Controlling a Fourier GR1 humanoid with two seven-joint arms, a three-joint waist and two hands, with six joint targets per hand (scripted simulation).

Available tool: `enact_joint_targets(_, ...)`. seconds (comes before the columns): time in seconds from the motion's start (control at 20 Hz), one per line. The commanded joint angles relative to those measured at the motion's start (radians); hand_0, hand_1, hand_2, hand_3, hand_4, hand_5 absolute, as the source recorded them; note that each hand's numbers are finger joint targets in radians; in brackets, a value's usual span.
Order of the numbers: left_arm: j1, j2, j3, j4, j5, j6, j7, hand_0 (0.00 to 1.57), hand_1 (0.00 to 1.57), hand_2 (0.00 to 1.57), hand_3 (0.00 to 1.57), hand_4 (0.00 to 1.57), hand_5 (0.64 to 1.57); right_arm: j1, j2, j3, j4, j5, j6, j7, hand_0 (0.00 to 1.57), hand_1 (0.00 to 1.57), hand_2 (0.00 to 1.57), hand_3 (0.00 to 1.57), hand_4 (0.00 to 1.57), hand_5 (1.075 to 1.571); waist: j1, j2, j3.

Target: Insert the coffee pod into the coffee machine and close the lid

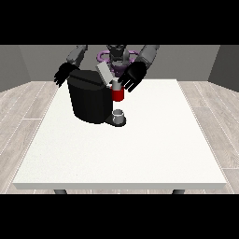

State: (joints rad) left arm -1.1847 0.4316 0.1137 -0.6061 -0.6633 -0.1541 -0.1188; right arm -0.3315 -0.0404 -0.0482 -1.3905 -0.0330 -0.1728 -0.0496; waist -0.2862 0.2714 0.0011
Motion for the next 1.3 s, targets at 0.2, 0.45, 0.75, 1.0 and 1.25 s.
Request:
enact_joint_targets(0.2,0.011,0.024,-0.001,0.000,-0.022,0.008,-0.018,1.05,1.05,1.12,0.95,0.37,1.571,0.039,-0.017,-0.022,0.018,-0.022,0.031,-0.048,0.00,0.00,0.00,0.00,0.34,1.571,-0.004,0.014,-0.0007)
enact_joint_targets(0.45,0.020,0.002,-0.020,-0.013,-0.040,0.024,-0.045,1.07,1.07,1.12,0.93,0.37,1.571,-0.002,0.001,-0.020,0.015,-0.010,-0.003,-0.041,0.00,0.00,0.00,0.00,0.43,1.571,0.027,0.011,-0.0008)
enact_joint_targets(0.75,0.025,0.033,-0.058,0.011,-0.083,-0.031,-0.067,0.00,0.00,0.00,0.00,0.00,1.571,0.024,0.022,0.015,-0.011,0.021,-0.028,-0.026,0.00,0.00,0.00,0.00,0.46,1.571,0.008,-0.001,-0.0009)
enact_joint_targets(1.0,0.030,0.028,-0.062,-0.007,-0.088,-0.058,-0.071,0.00,0.00,0.00,0.00,0.00,1.571,0.000,-0.025,-0.053,0.041,-0.030,0.008,-0.024,0.00,0.00,0.00,0.00,0.41,1.571,0.040,-0.010,-0.0008)
enact_joint_targets(1.25,0.020,0.015,-0.053,-0.007,-0.097,-0.042,-0.041,0.00,0.00,0.00,0.00,0.00,1.571,0.014,-0.009,-0.033,0.045,-0.009,-0.011,-0.026,0.00,0.00,0.00,0.00,0.36,1.571,0.032,-0.023,-0.0008)
